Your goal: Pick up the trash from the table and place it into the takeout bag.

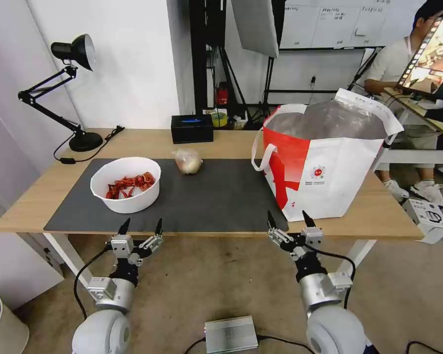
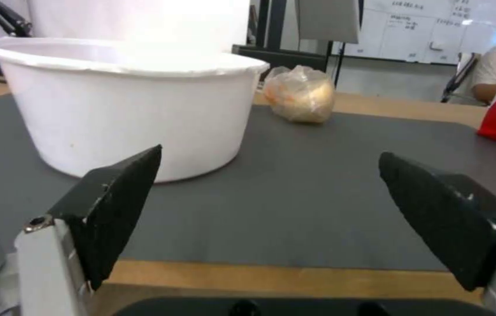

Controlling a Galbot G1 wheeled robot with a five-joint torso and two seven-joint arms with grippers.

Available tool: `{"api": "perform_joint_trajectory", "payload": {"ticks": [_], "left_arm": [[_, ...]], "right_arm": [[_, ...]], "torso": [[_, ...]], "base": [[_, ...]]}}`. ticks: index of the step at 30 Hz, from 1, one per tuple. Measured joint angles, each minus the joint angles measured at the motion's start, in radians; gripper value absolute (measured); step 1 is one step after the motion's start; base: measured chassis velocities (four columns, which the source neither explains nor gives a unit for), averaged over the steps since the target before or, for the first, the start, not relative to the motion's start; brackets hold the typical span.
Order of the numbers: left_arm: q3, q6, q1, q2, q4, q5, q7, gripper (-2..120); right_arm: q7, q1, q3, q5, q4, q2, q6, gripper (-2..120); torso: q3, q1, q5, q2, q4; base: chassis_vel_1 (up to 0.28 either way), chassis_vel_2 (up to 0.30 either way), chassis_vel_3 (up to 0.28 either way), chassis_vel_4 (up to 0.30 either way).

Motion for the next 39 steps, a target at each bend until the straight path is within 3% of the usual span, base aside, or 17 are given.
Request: {"api": "perform_joint_trajectory", "payload": {"ticks": [5,8,18,25,39], "left_arm": [[-0.011,-0.004,0.015,-0.026,-0.011,0.010,0.000,100],[-0.018,-0.006,0.026,-0.044,-0.019,0.019,0.000,100],[-0.036,-0.006,0.031,-0.056,-0.027,0.023,0.000,100],[-0.049,-0.006,0.030,-0.057,-0.015,0.020,0.000,100],[-0.045,-0.007,0.025,-0.065,-0.006,0.020,0.000,100]], "right_arm": [[-0.017,0.093,-0.050,0.056,-0.039,-0.034,-0.005,100],[-0.038,0.227,-0.122,0.142,-0.096,-0.053,-0.007,100],[-0.061,0.508,-0.277,0.226,-0.276,-0.018,-0.005,100],[-0.060,0.710,-0.379,0.270,-0.491,0.085,-0.006,100],[-0.071,0.975,-0.452,0.286,-0.863,0.304,0.000,100]], "torso": [[0.000,0.000,0.0000,0.000,0.0000],[0.000,0.000,0.0000,0.000,0.0002],[0.000,0.000,-0.0002,0.000,0.0001],[0.000,0.000,-0.0003,0.000,0.0000],[0.000,0.000,-0.0003,0.000,0.0001]], "base": [[0.000,0.000,0.000,0.000],[0.000,0.000,0.000,0.000],[0.000,0.000,0.000,0.000],[0.000,0.000,0.000,0.000],[0.000,0.000,0.000,0.000]]}}
